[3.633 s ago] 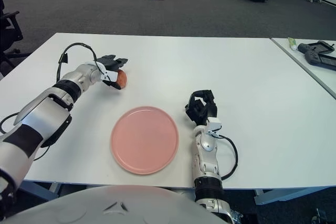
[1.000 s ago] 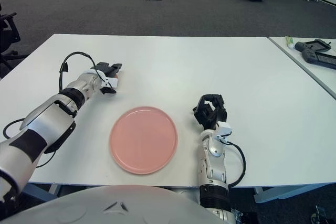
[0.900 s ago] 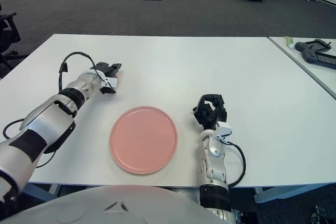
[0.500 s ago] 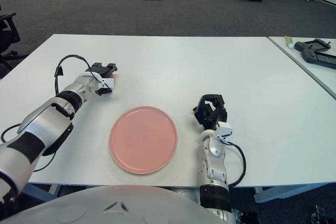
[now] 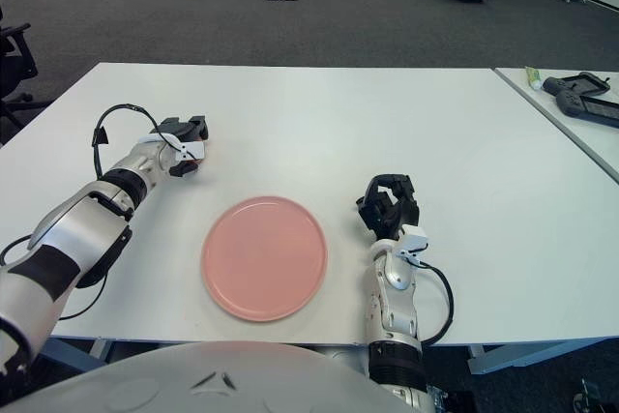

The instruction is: Put the apple into the plate.

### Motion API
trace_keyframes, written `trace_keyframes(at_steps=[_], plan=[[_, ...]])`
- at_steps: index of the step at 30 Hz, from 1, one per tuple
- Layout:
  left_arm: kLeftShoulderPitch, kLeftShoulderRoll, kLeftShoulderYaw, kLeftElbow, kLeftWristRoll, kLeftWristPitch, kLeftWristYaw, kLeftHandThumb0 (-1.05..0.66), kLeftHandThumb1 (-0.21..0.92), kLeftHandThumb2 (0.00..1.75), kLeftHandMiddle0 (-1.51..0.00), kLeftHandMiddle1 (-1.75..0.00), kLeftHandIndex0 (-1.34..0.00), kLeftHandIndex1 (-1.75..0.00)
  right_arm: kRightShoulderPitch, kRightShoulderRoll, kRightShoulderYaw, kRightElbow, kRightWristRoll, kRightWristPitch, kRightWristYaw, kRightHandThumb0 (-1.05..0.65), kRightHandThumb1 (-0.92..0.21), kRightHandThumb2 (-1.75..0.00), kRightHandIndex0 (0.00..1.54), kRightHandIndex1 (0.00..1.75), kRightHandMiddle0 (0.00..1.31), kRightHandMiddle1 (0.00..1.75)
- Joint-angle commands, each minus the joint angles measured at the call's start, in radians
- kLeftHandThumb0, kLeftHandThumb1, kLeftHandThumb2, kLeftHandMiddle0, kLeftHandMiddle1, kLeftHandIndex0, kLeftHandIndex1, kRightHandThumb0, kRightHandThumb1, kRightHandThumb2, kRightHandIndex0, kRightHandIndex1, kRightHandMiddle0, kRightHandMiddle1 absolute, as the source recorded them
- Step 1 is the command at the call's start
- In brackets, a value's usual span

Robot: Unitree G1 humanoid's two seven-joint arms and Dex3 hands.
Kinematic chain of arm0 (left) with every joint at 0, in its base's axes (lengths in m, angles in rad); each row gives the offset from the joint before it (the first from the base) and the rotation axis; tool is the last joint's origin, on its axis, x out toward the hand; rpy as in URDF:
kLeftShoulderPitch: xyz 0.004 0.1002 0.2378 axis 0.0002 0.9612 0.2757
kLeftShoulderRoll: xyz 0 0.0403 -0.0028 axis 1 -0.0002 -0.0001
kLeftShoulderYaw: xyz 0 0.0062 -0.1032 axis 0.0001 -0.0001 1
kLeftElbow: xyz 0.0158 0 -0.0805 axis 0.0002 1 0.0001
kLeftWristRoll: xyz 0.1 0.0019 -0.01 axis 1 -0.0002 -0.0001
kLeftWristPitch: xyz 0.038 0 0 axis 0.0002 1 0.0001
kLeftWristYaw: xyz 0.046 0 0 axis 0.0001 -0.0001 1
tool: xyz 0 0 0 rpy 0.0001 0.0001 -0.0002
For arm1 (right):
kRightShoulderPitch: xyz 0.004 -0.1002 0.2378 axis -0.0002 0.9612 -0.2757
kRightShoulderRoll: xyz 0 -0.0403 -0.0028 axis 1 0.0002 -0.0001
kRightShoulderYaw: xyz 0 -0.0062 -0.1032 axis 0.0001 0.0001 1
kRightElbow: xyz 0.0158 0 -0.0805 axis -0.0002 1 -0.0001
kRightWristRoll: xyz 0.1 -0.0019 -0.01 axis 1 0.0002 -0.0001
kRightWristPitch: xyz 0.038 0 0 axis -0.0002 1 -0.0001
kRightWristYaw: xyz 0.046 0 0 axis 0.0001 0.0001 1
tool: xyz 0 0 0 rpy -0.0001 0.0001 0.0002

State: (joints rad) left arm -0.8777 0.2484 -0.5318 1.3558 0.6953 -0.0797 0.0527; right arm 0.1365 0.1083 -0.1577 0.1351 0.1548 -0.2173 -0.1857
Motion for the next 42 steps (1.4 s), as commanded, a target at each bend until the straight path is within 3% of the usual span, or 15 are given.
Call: trace_keyframes(at_steps=[1, 19, 36, 42], plan=[[0.046, 0.004, 0.017, 0.030, -0.015, 0.036, -0.037, 0.00, 0.18, 1.37, -0.79, -1.43, -0.55, -1.75, 0.001, 0.020, -0.008, -0.012, 0.006, 0.014, -0.006, -0.39, -0.67, -0.87, 0.59, 1.75, 0.35, 1.75], [0.058, 0.000, 0.057, 0.025, -0.040, 0.022, -0.006, 0.00, 0.17, 1.40, -0.83, -1.45, -0.53, -1.75, -0.009, 0.020, -0.017, -0.005, 0.012, 0.009, -0.005, -0.38, -0.69, -0.85, 0.58, 1.75, 0.34, 1.75], [0.044, -0.038, 0.228, 0.006, -0.203, 0.008, 0.007, 0.00, 0.12, 1.51, -0.82, -1.61, -0.53, -1.75, -0.005, 0.025, -0.019, -0.012, 0.015, 0.014, -0.008, -0.38, -0.68, -0.86, 0.61, 1.75, 0.34, 1.75], [0.031, -0.041, 0.256, 0.003, -0.231, -0.001, -0.008, 0.00, 0.10, 1.52, -0.82, -1.61, -0.54, -1.75, -0.007, 0.028, -0.020, -0.010, 0.016, 0.012, -0.012, -0.38, -0.69, -0.85, 0.60, 1.75, 0.34, 1.75]])
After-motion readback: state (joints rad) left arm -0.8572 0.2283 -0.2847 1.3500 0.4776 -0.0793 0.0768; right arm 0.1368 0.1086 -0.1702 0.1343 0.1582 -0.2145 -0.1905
